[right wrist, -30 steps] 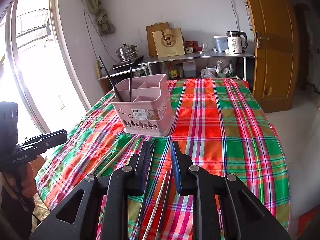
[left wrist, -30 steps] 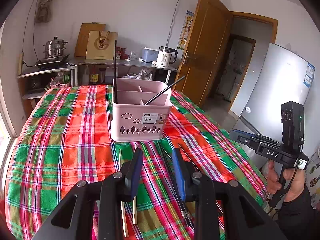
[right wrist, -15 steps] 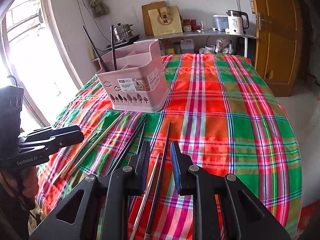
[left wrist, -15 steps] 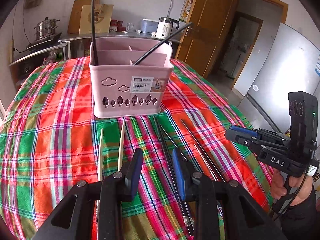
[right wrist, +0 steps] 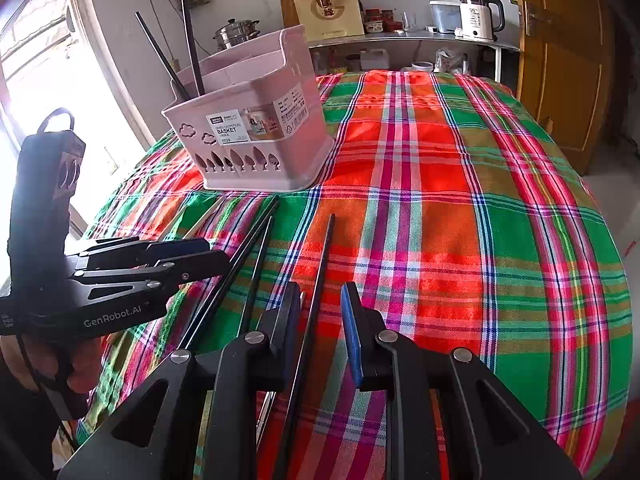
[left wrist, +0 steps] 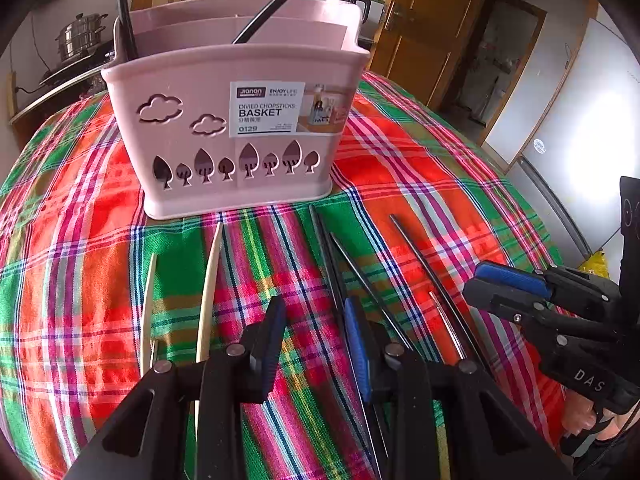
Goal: Organize utensils
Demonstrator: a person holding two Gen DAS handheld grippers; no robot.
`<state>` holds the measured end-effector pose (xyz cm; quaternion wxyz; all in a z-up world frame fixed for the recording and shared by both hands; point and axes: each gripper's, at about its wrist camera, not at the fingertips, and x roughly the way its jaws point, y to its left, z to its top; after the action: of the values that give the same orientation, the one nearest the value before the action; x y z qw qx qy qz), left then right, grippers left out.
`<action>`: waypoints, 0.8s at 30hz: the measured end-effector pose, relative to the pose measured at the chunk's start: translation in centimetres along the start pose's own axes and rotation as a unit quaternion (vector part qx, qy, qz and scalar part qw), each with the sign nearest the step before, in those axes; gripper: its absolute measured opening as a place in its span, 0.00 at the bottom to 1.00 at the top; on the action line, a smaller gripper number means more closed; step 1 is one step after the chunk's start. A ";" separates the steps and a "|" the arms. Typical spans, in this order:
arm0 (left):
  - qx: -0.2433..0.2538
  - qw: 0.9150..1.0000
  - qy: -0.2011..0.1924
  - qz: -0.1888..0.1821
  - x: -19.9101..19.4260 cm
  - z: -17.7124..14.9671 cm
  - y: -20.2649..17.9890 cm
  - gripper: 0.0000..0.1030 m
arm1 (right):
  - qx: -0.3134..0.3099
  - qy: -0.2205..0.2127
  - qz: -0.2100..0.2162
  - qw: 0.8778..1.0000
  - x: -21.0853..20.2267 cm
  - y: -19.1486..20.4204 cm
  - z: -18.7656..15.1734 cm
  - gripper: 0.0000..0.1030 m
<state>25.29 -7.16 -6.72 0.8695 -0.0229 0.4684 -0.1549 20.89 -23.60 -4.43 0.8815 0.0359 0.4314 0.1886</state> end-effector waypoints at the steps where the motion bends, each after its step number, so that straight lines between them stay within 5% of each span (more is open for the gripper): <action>1: 0.002 1.000 -0.002 0.001 0.1 0.0 0.0 0.30 | 0.000 0.001 0.000 1.000 0.1 0.0 0.0 0.21; 24: 0.032 0.999 0.001 0.041 -0.2 -0.9 -0.3 0.33 | -0.020 0.033 -0.022 0.999 2.7 0.2 0.9 0.21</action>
<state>24.36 -7.33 -7.04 0.8747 0.0247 0.4650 -0.1343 23.01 -22.29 -5.85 0.8714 0.0023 0.4569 0.1786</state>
